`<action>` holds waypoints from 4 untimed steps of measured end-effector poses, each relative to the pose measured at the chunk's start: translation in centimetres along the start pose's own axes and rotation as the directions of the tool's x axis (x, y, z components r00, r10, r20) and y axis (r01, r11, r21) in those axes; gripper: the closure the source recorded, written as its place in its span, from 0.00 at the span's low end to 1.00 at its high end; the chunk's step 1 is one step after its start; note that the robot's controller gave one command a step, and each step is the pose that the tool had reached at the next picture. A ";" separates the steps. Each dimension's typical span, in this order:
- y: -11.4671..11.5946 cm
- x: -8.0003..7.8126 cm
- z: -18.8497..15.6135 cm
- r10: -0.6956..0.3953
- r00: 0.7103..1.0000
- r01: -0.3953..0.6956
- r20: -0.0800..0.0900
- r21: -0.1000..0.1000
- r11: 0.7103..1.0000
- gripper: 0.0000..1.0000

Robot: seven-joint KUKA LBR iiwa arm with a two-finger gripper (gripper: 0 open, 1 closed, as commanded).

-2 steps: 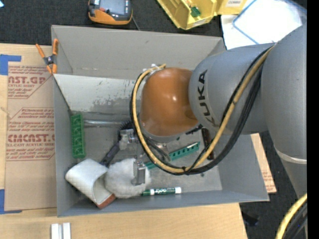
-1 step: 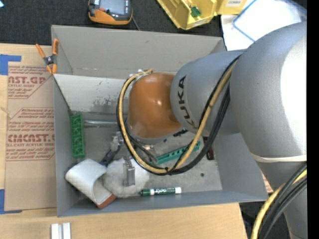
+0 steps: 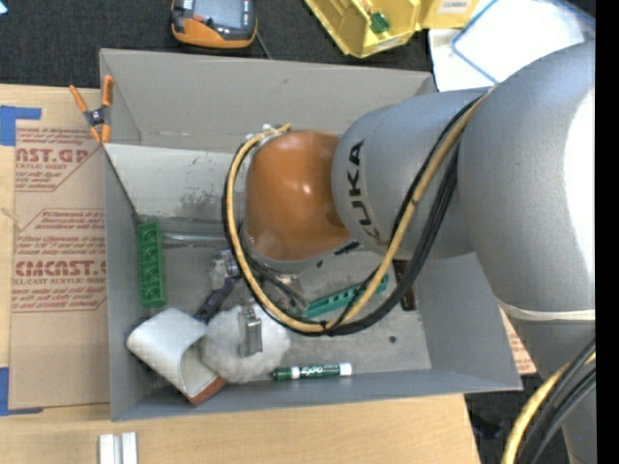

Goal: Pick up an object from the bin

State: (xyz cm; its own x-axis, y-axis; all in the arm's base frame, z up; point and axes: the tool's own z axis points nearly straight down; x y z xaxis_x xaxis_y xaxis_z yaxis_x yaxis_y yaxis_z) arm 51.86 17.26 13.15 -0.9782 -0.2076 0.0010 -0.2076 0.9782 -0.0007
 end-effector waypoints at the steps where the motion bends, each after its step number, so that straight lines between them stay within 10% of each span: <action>1: -3.8 -6.1 5.7 -0.270 0.963 0.270 0.010 -0.001 0.963 1.00; 2: -3.8 -6.0 6.0 -0.270 0.963 0.270 0.007 -0.002 0.963 0.00; 3: -3.8 -5.9 6.1 -0.270 0.963 0.270 0.006 -0.002 0.963 1.00; 4: -3.8 -5.9 6.1 -0.270 0.963 0.270 0.006 -0.002 0.963 1.00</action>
Offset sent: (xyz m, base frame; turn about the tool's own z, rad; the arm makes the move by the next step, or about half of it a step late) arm 0.0000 0.0000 0.0000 0.0000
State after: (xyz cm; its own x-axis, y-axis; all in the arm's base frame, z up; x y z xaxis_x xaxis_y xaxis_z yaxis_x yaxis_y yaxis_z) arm 58.46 14.75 7.09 -0.8859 -0.4638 -0.0048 -0.4639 0.8859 0.0020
